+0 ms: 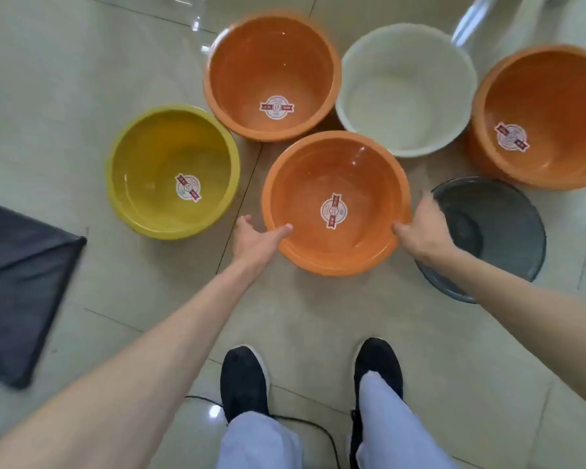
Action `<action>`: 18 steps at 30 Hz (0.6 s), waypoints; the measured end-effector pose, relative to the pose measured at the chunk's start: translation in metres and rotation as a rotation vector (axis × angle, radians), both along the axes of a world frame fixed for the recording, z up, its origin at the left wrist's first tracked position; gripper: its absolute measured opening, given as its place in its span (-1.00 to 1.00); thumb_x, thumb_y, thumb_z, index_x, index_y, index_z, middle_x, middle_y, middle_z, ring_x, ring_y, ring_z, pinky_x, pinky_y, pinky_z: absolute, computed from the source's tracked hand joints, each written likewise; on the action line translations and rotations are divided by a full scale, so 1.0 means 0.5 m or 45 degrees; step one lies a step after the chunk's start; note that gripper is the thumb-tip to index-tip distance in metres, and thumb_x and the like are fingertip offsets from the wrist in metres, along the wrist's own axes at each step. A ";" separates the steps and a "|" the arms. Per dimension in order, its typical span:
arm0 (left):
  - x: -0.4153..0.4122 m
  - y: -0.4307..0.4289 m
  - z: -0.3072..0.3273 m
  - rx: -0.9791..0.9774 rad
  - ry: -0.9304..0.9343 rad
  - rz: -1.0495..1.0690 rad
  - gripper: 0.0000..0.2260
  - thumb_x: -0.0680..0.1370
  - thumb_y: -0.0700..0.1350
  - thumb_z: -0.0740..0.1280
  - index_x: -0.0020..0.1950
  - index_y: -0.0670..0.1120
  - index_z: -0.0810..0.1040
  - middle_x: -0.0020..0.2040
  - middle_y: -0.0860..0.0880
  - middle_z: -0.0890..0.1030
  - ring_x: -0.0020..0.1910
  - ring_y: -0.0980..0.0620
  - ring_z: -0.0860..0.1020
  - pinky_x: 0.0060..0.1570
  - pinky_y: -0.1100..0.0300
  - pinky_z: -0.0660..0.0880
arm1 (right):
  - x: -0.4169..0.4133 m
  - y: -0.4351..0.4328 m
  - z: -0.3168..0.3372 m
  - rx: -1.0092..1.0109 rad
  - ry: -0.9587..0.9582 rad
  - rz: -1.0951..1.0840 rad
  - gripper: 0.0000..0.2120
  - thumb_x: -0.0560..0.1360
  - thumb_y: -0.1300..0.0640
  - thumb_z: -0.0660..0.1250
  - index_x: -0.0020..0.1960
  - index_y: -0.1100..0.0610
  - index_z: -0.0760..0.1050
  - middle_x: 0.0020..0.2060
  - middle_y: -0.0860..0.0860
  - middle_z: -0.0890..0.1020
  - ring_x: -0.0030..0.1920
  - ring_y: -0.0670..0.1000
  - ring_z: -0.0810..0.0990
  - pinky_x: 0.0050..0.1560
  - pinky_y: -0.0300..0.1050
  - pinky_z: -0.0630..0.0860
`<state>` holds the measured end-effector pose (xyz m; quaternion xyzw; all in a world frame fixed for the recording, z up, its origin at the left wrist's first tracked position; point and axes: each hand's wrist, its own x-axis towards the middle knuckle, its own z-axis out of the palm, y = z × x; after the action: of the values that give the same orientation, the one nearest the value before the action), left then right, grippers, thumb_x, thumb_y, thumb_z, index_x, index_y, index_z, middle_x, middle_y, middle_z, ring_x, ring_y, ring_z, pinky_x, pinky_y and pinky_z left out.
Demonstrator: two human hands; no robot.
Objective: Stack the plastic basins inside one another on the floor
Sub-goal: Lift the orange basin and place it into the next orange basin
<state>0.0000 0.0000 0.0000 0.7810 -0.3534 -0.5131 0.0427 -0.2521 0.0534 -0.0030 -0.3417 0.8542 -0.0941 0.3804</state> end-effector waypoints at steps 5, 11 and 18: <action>-0.027 -0.003 -0.113 0.109 0.242 0.188 -0.87 0.56 -0.21 0.30 0.08 -0.05 0.46 0.13 -0.11 0.64 0.10 -0.15 0.61 0.05 -0.07 0.61 | 0.001 -0.049 -0.104 0.043 0.330 0.156 -0.63 0.43 0.22 0.29 0.21 0.28 0.38 0.12 0.27 0.55 0.18 0.32 0.47 0.05 0.21 0.54; -0.013 -0.032 -0.084 -0.101 0.195 0.172 -0.72 0.40 -0.17 0.28 0.09 0.00 0.54 0.02 -0.07 0.70 0.00 -0.14 0.67 0.08 -0.14 0.62 | -0.003 -0.055 -0.031 -0.343 0.133 -0.166 -0.71 0.41 0.26 0.31 0.12 0.09 0.49 -0.15 0.03 0.63 -0.17 -0.04 0.63 -0.04 0.01 0.63; 0.039 -0.232 0.152 -0.659 0.291 0.181 -0.81 0.48 -0.16 0.41 0.07 -0.03 0.51 -0.21 0.02 0.72 -0.33 0.06 0.69 -0.28 0.08 0.66 | 0.007 -0.203 0.179 -0.871 0.031 0.035 -0.81 0.48 0.29 0.31 0.04 0.10 0.56 -0.31 0.04 0.64 -0.41 -0.01 0.53 -0.37 -0.14 0.54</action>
<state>0.0194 -0.1160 0.0759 0.7041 -0.4099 -0.4862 0.3160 -0.2484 -0.0480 0.0864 -0.4620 0.7730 -0.3659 0.2348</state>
